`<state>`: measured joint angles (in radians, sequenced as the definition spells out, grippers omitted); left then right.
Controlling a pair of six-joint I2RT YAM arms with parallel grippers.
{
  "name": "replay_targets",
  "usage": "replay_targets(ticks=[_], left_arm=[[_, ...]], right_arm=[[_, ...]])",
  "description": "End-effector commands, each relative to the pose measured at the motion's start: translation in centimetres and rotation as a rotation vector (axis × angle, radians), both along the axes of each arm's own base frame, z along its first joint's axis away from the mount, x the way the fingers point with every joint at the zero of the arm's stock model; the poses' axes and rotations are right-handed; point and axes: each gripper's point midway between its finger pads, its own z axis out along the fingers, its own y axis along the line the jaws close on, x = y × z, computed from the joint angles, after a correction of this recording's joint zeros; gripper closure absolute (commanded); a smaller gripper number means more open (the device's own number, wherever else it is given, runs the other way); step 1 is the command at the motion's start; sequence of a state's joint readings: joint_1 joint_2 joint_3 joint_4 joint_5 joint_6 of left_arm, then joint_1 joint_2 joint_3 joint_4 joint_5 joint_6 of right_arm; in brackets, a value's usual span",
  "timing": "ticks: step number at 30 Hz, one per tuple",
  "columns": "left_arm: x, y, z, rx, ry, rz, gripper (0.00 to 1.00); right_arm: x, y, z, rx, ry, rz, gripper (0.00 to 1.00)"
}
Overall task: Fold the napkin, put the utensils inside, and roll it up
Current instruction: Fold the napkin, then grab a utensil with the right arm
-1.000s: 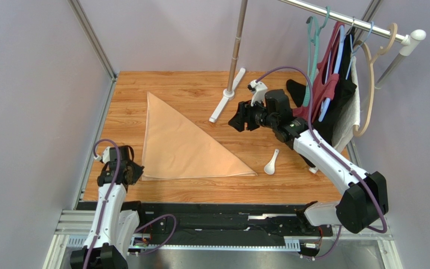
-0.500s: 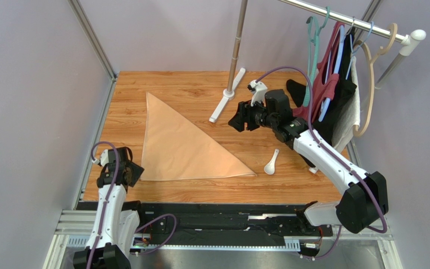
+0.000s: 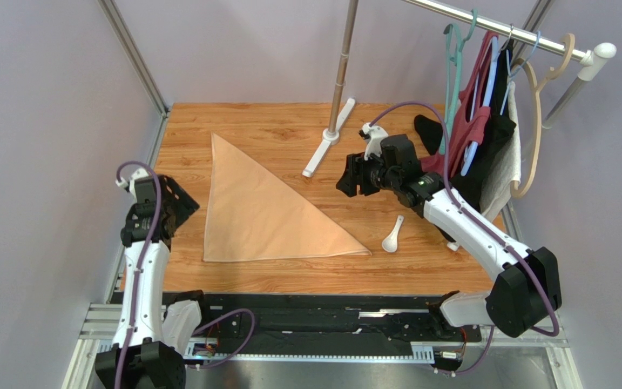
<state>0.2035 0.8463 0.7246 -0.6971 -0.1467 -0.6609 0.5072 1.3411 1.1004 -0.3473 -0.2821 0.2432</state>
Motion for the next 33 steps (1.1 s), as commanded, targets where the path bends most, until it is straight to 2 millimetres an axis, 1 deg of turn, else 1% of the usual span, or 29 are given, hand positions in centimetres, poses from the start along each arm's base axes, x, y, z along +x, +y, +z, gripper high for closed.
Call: replay_targets(ticks=[1, 2, 3, 4, 5, 6, 7, 8, 9, 10, 13, 14, 15, 16, 17, 18, 20, 26, 31, 33], left_arm=[[4.1, 1.0, 8.5, 0.301, -0.142, -0.248, 0.23], [4.9, 0.9, 8.8, 0.336, -0.118, -0.290, 0.23], [5.5, 0.0, 10.5, 0.372, -0.122, -0.337, 0.23], [6.2, -0.9, 10.8, 0.389, -0.116, -0.402, 0.23], [7.0, -1.9, 10.1, 0.374, -0.100, -0.457, 0.23], [8.0, -3.6, 10.5, 0.356, -0.138, -0.526, 0.23], [8.5, -4.0, 10.3, 0.352, -0.149, -0.551, 0.23], [9.0, -4.4, 9.8, 0.337, -0.153, -0.576, 0.24], [9.2, -5.1, 9.6, 0.313, -0.162, -0.605, 0.25], [9.2, -5.3, 9.5, 0.305, -0.153, -0.618, 0.25], [8.7, -5.8, 9.7, 0.290, -0.172, -0.639, 0.25], [8.3, -5.8, 10.4, 0.300, -0.197, -0.637, 0.25], [8.0, -5.6, 10.2, 0.310, -0.194, -0.629, 0.25], [7.8, -5.5, 10.4, 0.319, -0.204, -0.623, 0.25], [7.3, -5.4, 10.9, 0.328, -0.228, -0.619, 0.25], [7.2, -5.5, 10.7, 0.330, -0.236, -0.618, 0.25], [6.8, -5.5, 11.3, 0.342, -0.262, -0.616, 0.25], [6.5, -5.5, 11.6, 0.343, -0.266, -0.616, 0.24], [6.3, -5.4, 11.5, 0.343, -0.265, -0.614, 0.25], [6.3, -5.5, 11.5, 0.345, -0.266, -0.617, 0.24]], right_arm=[[-1.3, -5.0, -6.3, -0.214, 0.163, -0.199, 0.39], [-1.5, -5.9, -7.2, -0.246, 0.191, -0.236, 0.39], [-2.0, -6.6, -8.1, -0.264, 0.231, -0.276, 0.39], [-2.4, -8.7, -9.6, -0.331, 0.267, -0.351, 0.39], [-2.8, -9.6, -10.6, -0.358, 0.299, -0.383, 0.39], [-3.1, -10.5, -11.2, -0.367, 0.335, -0.430, 0.40], [-3.5, -12.2, -11.9, -0.404, 0.372, -0.483, 0.40], [-4.0, -13.1, -12.5, -0.421, 0.397, -0.509, 0.40], [-4.2, -13.8, -12.8, -0.427, 0.415, -0.541, 0.40], [-4.5, -14.7, -13.0, -0.437, 0.435, -0.575, 0.40], [-5.0, -15.9, -13.5, -0.438, 0.482, -0.640, 0.40], [-5.0, -16.1, -13.6, -0.435, 0.494, -0.657, 0.40], [-4.9, -16.2, -14.0, -0.438, 0.514, -0.666, 0.40], [-4.8, -16.3, -14.2, -0.427, 0.527, -0.682, 0.40], [-4.5, -16.2, -14.3, -0.426, 0.530, -0.683, 0.40], [-4.1, -16.0, -14.1, -0.420, 0.530, -0.684, 0.40], [-3.6, -15.7, -14.8, -0.428, 0.556, -0.684, 0.40], [-2.0, -15.0, -16.2, -0.419, 0.575, -0.698, 0.42], [-1.4, -14.9, -17.6, -0.437, 0.595, -0.708, 0.45], [-1.3, -15.0, -18.1, -0.444, 0.601, -0.713, 0.48]])
